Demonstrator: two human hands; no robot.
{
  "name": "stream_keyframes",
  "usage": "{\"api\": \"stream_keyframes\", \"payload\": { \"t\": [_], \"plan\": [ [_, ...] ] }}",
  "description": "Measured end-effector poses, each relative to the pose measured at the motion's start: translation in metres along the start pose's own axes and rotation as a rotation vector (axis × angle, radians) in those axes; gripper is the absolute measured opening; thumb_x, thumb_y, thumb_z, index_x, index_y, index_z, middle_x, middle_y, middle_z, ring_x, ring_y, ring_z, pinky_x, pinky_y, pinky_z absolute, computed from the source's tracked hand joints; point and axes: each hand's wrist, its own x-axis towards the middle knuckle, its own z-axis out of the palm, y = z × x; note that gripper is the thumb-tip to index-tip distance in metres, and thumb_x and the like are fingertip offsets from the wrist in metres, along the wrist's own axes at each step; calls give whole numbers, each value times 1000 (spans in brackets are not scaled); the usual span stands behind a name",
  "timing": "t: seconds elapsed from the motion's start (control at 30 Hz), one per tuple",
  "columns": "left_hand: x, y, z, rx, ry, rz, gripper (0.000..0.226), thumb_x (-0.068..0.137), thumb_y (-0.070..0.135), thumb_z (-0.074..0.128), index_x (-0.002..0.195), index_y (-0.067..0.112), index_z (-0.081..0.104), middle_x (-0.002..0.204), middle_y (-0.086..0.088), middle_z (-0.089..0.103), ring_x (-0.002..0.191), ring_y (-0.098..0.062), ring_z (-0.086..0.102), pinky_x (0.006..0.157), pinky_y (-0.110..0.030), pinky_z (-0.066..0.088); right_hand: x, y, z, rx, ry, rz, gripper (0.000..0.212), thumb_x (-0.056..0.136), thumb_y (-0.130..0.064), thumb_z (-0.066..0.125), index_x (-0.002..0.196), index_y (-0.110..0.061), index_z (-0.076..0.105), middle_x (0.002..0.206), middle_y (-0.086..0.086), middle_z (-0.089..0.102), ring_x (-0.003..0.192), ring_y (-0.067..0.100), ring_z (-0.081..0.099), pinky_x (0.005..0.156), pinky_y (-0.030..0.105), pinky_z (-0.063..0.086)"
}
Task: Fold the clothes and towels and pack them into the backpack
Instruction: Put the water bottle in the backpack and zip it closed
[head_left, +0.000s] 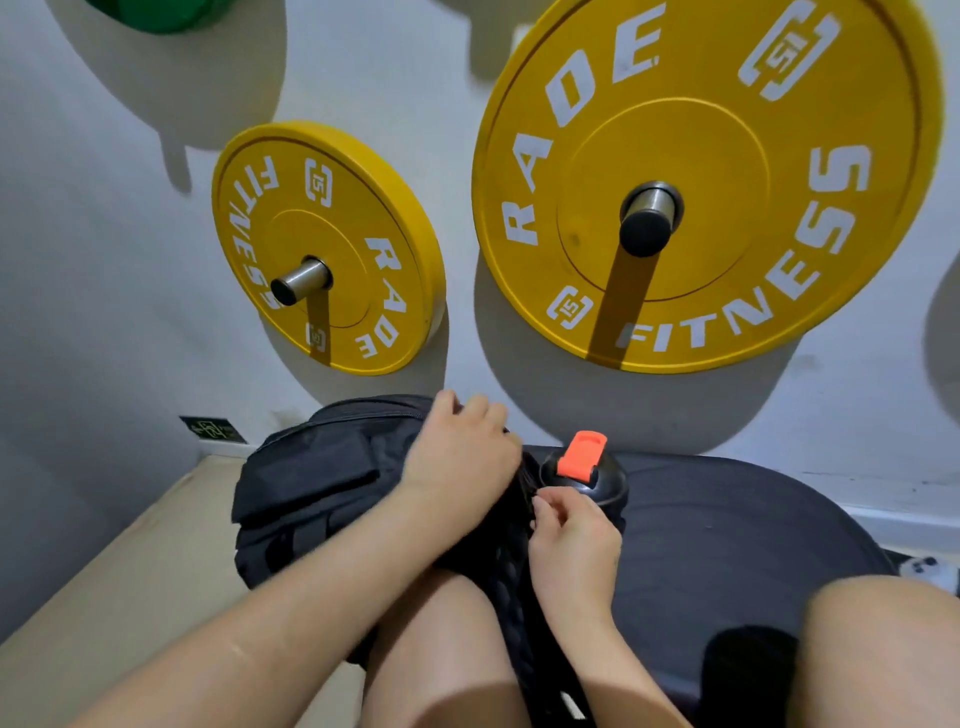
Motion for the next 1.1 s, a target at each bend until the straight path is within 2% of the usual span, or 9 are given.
{"api": "stream_keyframes", "payload": {
  "t": [0.13,0.33,0.5,0.63,0.73,0.83,0.97,1.03,1.1],
  "plan": [
    [0,-30,3,47,37,125,10,67,23,75,71,26,66,72,1,54,68,-23,54,60,-32,34,-4,4,-3,-68,13,-15,11,82,-5,67,79,-15,70,72,0,65,71,25,60,66,34,45],
    [0,-37,0,68,96,105,7,70,20,73,71,22,66,75,0,51,69,-25,52,61,-33,29,-15,16,-9,170,-44,548,19,83,-11,60,65,-17,65,57,1,67,63,18,69,63,30,51],
    [0,-33,1,66,39,150,10,67,20,76,70,23,66,73,1,51,66,-24,51,58,-32,27,-9,20,-18,253,-58,673,16,82,-7,66,68,-13,68,51,1,66,52,16,68,68,34,58],
    [1,-37,-18,39,-15,73,30,76,44,71,99,24,65,94,0,56,89,-24,56,67,-32,29,1,24,-26,116,-59,567,17,82,-14,65,66,-18,68,53,-2,67,66,18,68,68,31,53],
    [-25,-49,-28,8,-171,-78,73,75,52,68,135,28,35,126,-5,45,116,-29,44,86,-39,35,14,24,-34,-34,-39,456,18,82,-15,64,65,-20,66,63,-4,67,75,23,63,65,32,48],
    [-65,-74,-25,-158,-309,-270,93,70,55,67,144,36,13,139,2,42,127,-25,42,96,-41,39,22,17,-46,-287,-123,301,20,84,-17,61,64,-20,61,69,-4,63,69,22,55,55,29,37],
    [-87,-88,-9,-251,-282,-411,51,77,30,57,126,33,46,114,6,56,113,-21,51,83,-36,43,17,-11,-57,-510,-216,39,16,85,-24,54,69,-20,51,74,-4,56,70,21,51,54,30,35],
    [-80,-88,-7,-293,-126,-399,40,74,19,57,112,33,56,102,6,58,104,-22,53,73,-33,37,21,-36,-60,-336,-277,-106,8,83,-24,60,77,-27,55,82,-6,55,73,15,52,60,31,38],
    [-67,-95,-9,-263,61,-339,34,68,13,65,97,31,60,87,7,56,92,-22,53,69,-31,27,30,-67,-62,-216,-477,-239,28,79,-29,69,103,-37,58,106,-10,53,92,9,54,78,30,45]
  ]
}}
